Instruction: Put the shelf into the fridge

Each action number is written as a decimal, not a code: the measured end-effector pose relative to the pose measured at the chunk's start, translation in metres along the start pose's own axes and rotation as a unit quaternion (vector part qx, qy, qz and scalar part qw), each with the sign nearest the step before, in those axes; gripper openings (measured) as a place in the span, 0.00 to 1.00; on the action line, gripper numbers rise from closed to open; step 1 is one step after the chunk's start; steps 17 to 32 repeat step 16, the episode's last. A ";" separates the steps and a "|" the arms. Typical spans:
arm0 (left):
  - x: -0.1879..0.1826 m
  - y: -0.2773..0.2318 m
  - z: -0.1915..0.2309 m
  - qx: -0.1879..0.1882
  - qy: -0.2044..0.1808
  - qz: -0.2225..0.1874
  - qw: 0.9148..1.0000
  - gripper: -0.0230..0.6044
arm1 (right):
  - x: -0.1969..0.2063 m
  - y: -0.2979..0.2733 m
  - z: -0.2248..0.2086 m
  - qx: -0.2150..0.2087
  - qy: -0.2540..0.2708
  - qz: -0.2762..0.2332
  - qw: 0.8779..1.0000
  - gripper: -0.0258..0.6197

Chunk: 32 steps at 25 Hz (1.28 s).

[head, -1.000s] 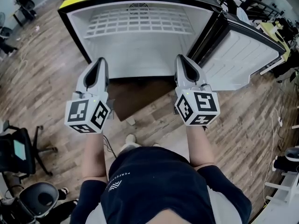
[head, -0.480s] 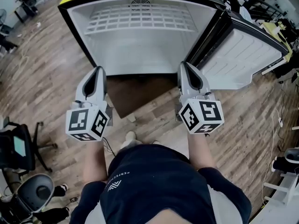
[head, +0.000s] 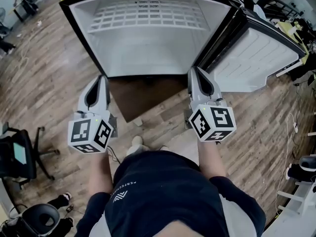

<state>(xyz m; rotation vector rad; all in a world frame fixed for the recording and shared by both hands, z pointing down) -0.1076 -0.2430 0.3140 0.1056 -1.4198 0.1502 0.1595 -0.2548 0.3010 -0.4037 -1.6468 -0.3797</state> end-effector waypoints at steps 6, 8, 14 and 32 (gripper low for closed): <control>0.000 0.000 0.000 -0.003 -0.001 0.002 1.000 0.04 | 0.001 -0.002 -0.002 0.001 -0.004 0.001 1.000 0.04; -0.001 0.000 0.001 -0.005 -0.004 0.002 1.000 0.04 | 0.000 -0.002 -0.002 0.002 -0.002 0.000 1.000 0.04; 0.003 -0.001 0.002 -0.008 -0.004 0.010 1.000 0.04 | 0.004 -0.004 -0.005 0.004 -0.006 0.003 1.000 0.04; 0.004 0.000 0.004 -0.008 -0.006 0.013 1.000 0.04 | 0.007 -0.004 -0.007 0.006 -0.011 0.004 1.000 0.04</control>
Point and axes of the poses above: the fingertips, and each gripper's own axes: y backward along the fingers, z to its left, x out of its underside, the point moved 2 cm from there along y, backward along the fingers, and after that the axes turned 9 degrees about -x, right-handed, at the moved point
